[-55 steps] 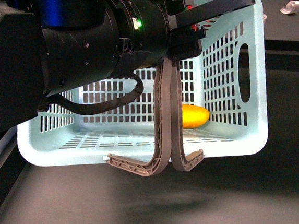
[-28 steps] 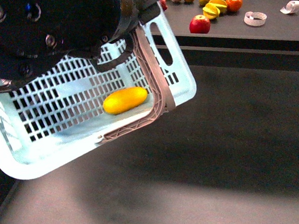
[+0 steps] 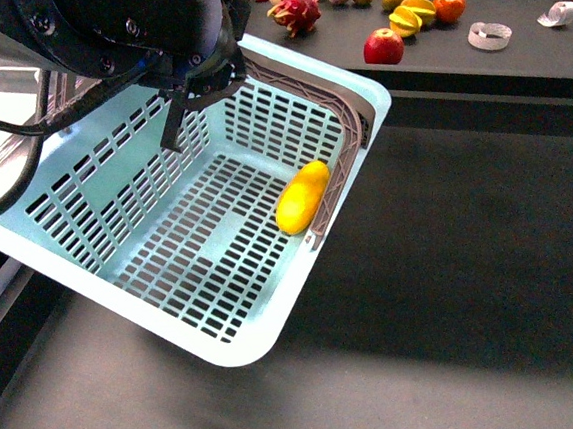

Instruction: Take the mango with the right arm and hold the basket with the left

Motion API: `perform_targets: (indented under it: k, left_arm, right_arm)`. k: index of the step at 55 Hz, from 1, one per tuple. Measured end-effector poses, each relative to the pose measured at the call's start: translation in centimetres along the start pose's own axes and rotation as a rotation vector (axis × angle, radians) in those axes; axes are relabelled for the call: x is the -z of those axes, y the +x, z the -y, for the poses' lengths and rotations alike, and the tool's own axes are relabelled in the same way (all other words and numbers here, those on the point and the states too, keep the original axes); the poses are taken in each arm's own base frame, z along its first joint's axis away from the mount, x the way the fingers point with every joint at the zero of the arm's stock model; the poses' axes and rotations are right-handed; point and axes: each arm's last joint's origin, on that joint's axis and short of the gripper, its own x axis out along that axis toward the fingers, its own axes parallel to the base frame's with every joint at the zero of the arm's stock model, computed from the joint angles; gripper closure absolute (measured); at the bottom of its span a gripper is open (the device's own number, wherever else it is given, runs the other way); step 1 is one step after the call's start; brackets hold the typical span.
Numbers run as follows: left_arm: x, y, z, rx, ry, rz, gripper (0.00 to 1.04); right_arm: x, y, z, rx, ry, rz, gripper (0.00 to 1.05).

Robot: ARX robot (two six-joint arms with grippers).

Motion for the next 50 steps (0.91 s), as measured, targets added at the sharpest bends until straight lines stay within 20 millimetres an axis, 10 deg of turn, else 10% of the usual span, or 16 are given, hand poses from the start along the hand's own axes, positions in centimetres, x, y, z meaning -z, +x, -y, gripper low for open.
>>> perform_targets:
  k: [35, 50]
  left_arm:
    - [-2.4, 5.3, -3.6, -0.129, -0.27, 0.032, 0.98]
    - [-2.7, 3.5, -4.0, -0.226, -0.2, 0.062, 0.46]
  right_arm:
    - [0.0, 0.0, 0.0, 0.0, 0.0, 0.0, 0.08]
    - [0.0, 0.0, 0.0, 0.0, 0.0, 0.0, 0.08]
